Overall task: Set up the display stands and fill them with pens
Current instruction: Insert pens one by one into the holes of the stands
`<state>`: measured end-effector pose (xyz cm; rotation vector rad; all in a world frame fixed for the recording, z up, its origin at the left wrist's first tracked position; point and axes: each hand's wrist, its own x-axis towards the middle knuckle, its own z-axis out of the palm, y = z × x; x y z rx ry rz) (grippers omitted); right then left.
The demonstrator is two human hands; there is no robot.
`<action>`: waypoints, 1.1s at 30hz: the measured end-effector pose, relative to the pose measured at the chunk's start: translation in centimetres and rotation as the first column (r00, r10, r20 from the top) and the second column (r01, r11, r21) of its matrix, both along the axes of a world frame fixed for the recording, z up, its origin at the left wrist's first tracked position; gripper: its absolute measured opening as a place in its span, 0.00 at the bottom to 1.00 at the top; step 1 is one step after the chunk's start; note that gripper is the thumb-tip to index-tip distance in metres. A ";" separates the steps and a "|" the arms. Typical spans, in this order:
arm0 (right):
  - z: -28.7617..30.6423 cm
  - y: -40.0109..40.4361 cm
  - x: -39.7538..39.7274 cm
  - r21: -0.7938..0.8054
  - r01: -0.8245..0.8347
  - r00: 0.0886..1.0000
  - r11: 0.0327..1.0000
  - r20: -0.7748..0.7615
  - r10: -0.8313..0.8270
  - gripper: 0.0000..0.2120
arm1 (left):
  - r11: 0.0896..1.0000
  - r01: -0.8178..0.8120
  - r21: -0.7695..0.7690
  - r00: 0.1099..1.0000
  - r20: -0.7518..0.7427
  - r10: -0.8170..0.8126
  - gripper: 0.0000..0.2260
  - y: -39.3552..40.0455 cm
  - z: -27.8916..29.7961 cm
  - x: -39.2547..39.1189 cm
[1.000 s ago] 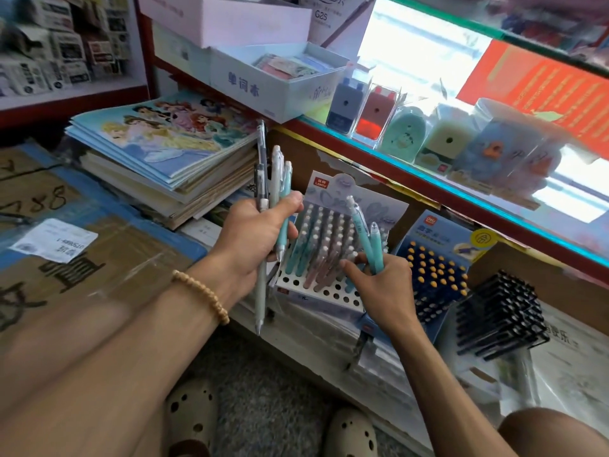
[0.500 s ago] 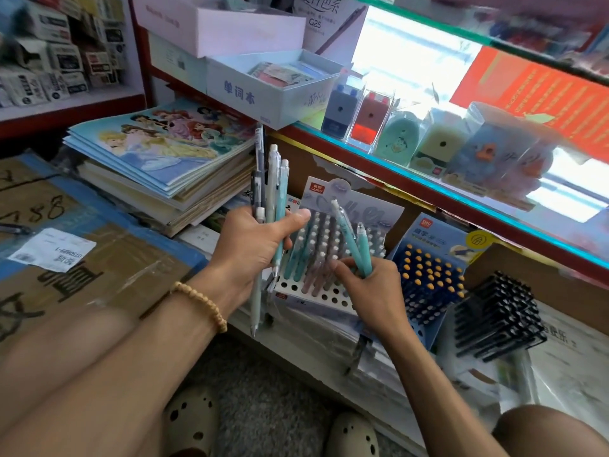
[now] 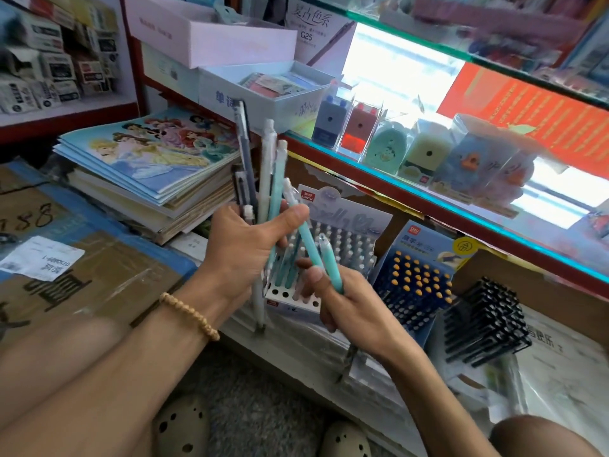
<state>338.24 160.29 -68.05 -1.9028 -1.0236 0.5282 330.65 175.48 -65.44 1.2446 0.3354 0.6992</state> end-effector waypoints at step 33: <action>1.5 3.8 3.1 0.190 0.398 0.912 0.898 0.021 -0.409 0.05 | 0.988 -0.015 0.151 0.932 -0.355 0.068 0.10 5.0 0.9 -1.1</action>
